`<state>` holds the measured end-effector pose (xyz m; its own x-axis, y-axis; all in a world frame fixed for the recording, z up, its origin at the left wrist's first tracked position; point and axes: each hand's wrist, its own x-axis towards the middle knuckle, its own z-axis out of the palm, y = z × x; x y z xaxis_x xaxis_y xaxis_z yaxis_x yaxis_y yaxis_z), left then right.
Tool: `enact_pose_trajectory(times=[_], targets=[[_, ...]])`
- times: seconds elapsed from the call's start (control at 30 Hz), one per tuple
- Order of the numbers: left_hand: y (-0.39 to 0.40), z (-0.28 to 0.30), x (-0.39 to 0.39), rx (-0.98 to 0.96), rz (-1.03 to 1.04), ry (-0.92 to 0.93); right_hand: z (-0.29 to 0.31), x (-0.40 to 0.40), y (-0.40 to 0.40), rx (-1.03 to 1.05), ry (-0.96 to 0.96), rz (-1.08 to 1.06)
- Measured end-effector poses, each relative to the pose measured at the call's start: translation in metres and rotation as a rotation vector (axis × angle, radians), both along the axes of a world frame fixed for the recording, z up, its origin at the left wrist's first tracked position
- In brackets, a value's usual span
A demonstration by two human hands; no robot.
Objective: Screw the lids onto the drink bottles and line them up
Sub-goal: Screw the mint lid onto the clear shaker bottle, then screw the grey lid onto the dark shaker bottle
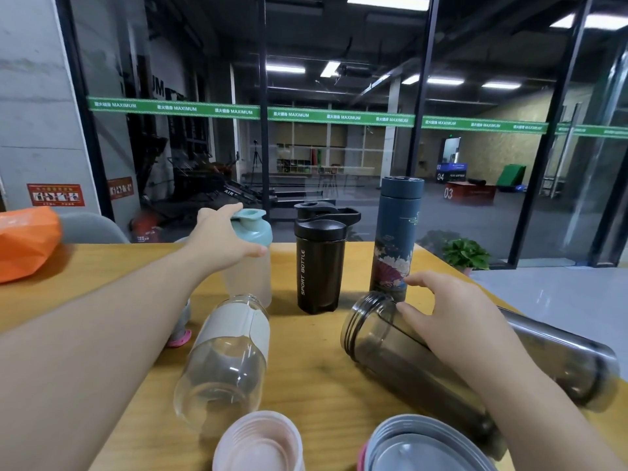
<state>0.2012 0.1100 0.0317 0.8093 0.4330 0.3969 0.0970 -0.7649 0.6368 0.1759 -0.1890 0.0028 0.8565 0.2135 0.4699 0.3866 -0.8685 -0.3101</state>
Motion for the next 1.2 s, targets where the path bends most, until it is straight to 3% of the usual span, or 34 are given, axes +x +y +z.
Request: enact_pose_trajectory(times=[0.3,0.53,0.7,0.87,1.03,1.2], targets=[[-0.006,0.008,0.008,0.03,-0.001,0.146,0.0,0.0,-0.001,0.003,0.009,0.001],[-0.009,-0.002,0.002,-0.004,-0.009,0.041,-0.002,0.001,-0.001,0.017,0.013,0.001],[-0.01,-0.006,-0.018,-0.142,-0.03,-0.098,-0.002,0.001,-0.001,0.01,0.018,-0.001],[0.002,-0.03,-0.055,-0.015,0.018,-0.233,-0.001,-0.001,0.0,0.023,0.031,-0.003],[0.016,-0.062,-0.086,0.177,0.239,-0.364,0.0,-0.002,0.001,0.044,0.058,-0.007],[0.003,-0.084,-0.096,-0.009,0.462,-0.243,0.001,-0.004,0.002,0.042,0.084,-0.009]])
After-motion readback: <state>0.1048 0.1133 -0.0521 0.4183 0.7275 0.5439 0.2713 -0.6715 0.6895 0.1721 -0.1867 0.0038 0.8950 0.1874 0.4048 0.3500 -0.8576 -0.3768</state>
